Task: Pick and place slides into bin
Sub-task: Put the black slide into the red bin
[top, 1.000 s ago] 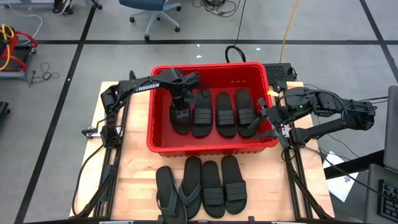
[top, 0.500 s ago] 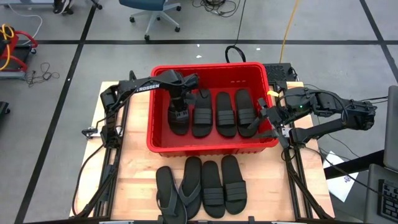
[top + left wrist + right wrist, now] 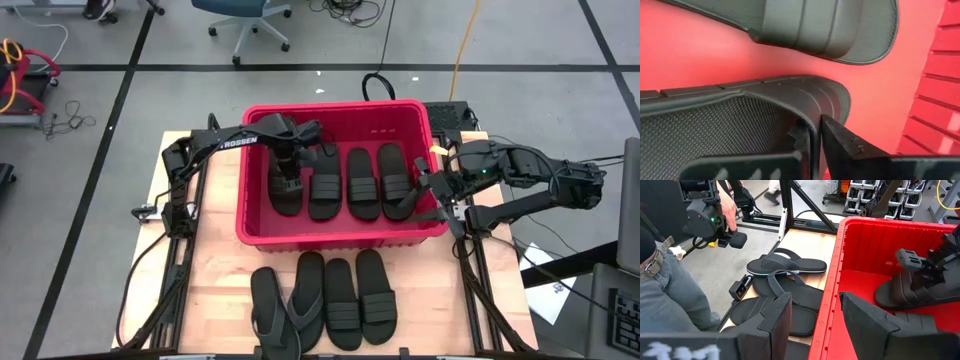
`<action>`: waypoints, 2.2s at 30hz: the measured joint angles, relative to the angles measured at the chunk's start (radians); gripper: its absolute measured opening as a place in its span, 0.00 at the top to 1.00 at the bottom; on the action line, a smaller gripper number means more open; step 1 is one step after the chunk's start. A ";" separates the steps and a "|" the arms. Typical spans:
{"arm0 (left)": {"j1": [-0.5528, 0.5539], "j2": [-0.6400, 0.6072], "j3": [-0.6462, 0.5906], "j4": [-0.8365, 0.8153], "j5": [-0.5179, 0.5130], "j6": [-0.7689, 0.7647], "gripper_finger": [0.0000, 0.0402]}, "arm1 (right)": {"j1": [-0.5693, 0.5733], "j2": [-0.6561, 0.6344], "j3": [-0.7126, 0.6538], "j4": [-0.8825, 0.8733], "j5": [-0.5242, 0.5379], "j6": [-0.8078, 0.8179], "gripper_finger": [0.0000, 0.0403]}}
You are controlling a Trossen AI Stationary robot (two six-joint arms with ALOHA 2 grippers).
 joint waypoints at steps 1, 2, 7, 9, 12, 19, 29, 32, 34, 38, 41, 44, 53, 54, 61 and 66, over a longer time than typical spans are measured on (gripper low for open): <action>0.000 0.000 0.000 0.000 -0.003 -0.002 0.91 | 0.000 0.000 0.000 0.000 0.000 0.000 0.59; 0.000 0.000 0.000 0.001 -0.005 -0.006 0.89 | 0.000 0.000 0.000 0.000 0.000 0.000 0.59; 0.000 0.000 0.000 0.003 -0.057 -0.018 0.76 | 0.000 0.000 0.000 0.012 0.000 -0.004 0.59; 0.000 0.000 0.000 0.003 -0.083 -0.016 0.72 | 0.000 0.000 0.000 0.023 0.000 -0.004 0.59; 0.000 0.000 0.000 0.003 -0.101 -0.013 0.67 | 0.000 0.000 0.000 0.038 0.000 -0.004 0.59; 0.001 -0.021 0.000 -0.017 -0.102 -0.018 0.62 | 0.000 0.000 0.000 0.037 0.000 -0.004 0.59; 0.000 -0.195 0.000 -0.012 -0.114 -0.049 0.62 | 0.000 0.000 0.000 0.037 0.000 -0.004 0.59; -0.017 -0.269 0.000 -0.003 -0.119 -0.109 0.62 | 0.000 0.000 0.000 0.033 -0.002 -0.015 0.59; -0.045 -0.320 0.000 -0.004 -0.128 -0.142 0.62 | 0.000 0.000 0.000 0.020 -0.003 -0.039 0.59; -0.144 -0.395 0.001 -0.006 -0.191 -0.222 0.62 | 0.000 0.000 0.000 -0.005 -0.006 -0.057 0.59; -0.239 -0.439 0.001 0.000 -0.196 -0.301 0.62 | 0.000 0.000 0.000 -0.040 -0.010 -0.042 0.59; -0.338 -0.464 0.001 0.000 -0.224 -0.384 0.62 | 0.005 -0.001 -0.008 -0.059 -0.055 -0.038 0.59; -0.630 -0.471 0.001 0.057 -0.310 -0.644 0.62 | 0.120 0.000 -0.102 -0.053 -0.085 0.015 0.59; -0.656 -0.470 0.001 0.072 -0.328 -0.671 0.62 | 0.140 0.000 -0.111 -0.054 -0.086 0.032 0.59; -0.817 -0.471 0.001 0.098 -0.459 -0.827 0.62 | 0.300 -0.001 -0.153 -0.026 -0.085 0.140 0.59; -0.894 -0.471 0.001 0.123 -0.559 -0.878 0.62 | 0.402 -0.001 -0.199 0.035 -0.084 0.235 0.59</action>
